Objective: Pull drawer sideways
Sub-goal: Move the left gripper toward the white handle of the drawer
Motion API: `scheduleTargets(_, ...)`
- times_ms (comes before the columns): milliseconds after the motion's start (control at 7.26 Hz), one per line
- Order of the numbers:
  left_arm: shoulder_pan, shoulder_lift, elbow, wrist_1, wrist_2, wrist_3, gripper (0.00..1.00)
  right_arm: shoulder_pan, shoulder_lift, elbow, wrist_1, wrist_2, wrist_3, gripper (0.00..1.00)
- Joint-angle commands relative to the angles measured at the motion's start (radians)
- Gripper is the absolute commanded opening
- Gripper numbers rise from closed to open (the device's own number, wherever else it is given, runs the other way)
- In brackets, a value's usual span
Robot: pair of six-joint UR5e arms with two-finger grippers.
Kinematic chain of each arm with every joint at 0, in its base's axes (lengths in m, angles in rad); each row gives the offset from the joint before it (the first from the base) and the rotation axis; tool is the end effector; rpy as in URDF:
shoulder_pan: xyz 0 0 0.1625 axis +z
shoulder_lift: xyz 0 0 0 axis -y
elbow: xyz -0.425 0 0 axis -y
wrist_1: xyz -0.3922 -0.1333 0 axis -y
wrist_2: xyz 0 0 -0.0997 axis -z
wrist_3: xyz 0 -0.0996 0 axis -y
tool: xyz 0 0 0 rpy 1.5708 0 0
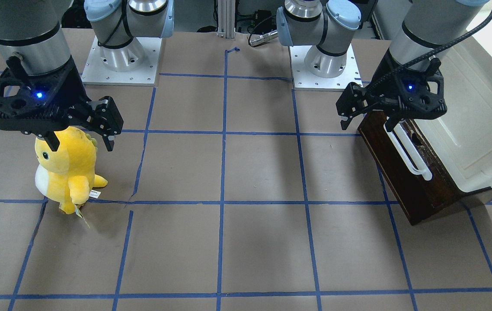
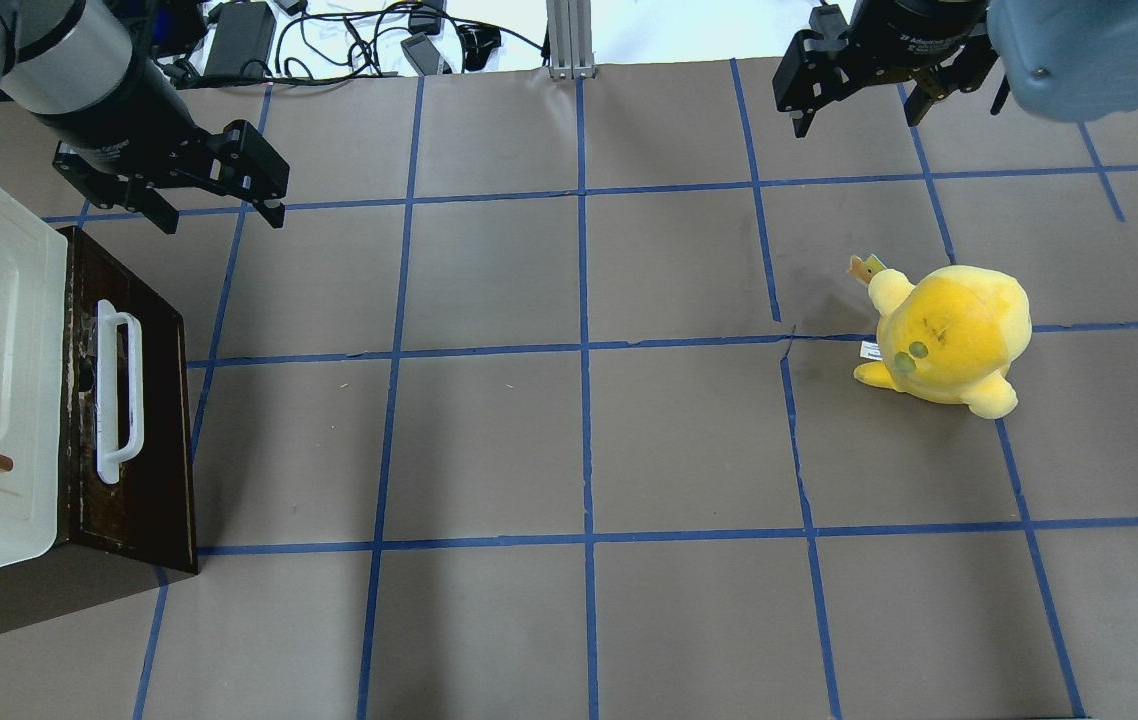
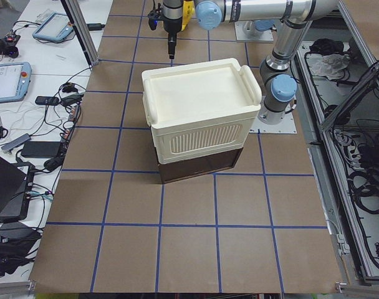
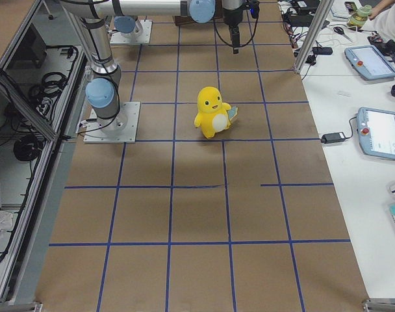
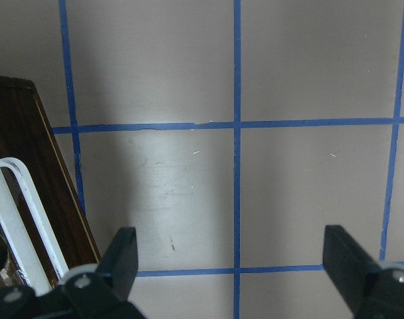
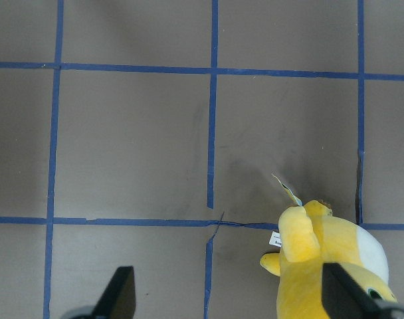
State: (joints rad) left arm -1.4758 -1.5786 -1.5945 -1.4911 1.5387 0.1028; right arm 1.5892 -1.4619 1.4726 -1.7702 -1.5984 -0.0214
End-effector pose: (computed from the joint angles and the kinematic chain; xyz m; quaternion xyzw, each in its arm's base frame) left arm -0.0885 -0.5104 0.4805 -0.0043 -0.9996 0.0256 0.0136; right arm 0.1407 -0.5525 0.5017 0.0185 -0.9953 0.0942 0.0139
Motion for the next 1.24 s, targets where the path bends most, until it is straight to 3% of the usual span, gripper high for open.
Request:
scheduleTargets(0,-0.035,-0.009,-0.021,0.002,-0.002,-0.052,1.00,0.000,0.000,0.000,0.000,0.000,0.000,1.00)
scheduleTargets(413,-0.057,-0.032,-0.082,0.012,0.024,-0.053,1.00,0.000,0.000,0.000,0.000,0.000,0.000,1.00)
scheduleTargets(688,-0.058,-0.090,-0.159,0.087,0.179,-0.161,1.00,0.000,0.000,0.000,0.000,0.000,0.000,1.00)
scheduleTargets(964,-0.078,-0.165,-0.166,0.089,0.220,-0.323,1.00,0.000,0.000,0.000,0.000,0.000,0.000,1.00)
scheduleTargets(1101,-0.105,-0.205,-0.180,0.088,0.347,-0.392,1.00,0.000,0.000,0.000,0.000,0.000,0.000,1.00)
